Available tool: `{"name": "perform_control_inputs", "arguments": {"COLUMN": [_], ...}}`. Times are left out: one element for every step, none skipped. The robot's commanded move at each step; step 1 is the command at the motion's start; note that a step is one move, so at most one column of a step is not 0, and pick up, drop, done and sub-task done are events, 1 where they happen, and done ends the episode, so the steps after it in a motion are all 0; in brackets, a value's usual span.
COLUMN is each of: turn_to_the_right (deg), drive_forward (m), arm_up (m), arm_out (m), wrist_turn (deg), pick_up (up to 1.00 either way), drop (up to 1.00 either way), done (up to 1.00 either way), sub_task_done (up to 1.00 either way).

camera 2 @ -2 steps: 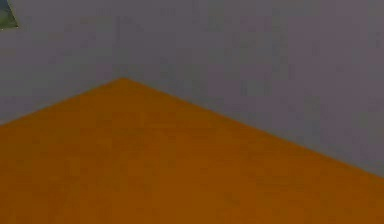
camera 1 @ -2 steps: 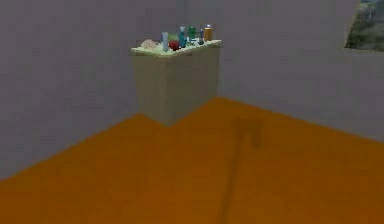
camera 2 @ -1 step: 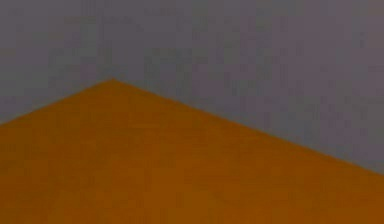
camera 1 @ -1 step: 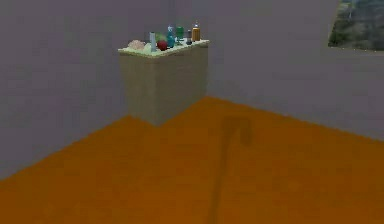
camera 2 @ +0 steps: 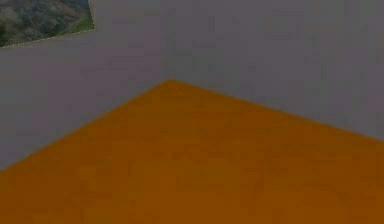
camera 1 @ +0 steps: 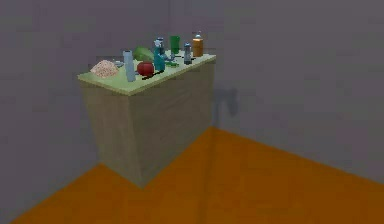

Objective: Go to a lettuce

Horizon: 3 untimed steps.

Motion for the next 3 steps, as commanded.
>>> {"name": "perform_control_inputs", "arguments": {"turn_to_the_right": [3.0,0.0,-27.0], "drive_forward": [0.00,1.00,0.00], "arm_up": [0.00,0.00,0.00], "arm_out": [0.00,0.00,0.00], "wrist_turn": [0.0,0.0,0.0], "pick_up": [0.00,0.00,0.00], "drop": [0.00,0.00,0.00], "done": [0.00,0.00,0.00], "sub_task_done": [0.00,0.00,0.00]}}
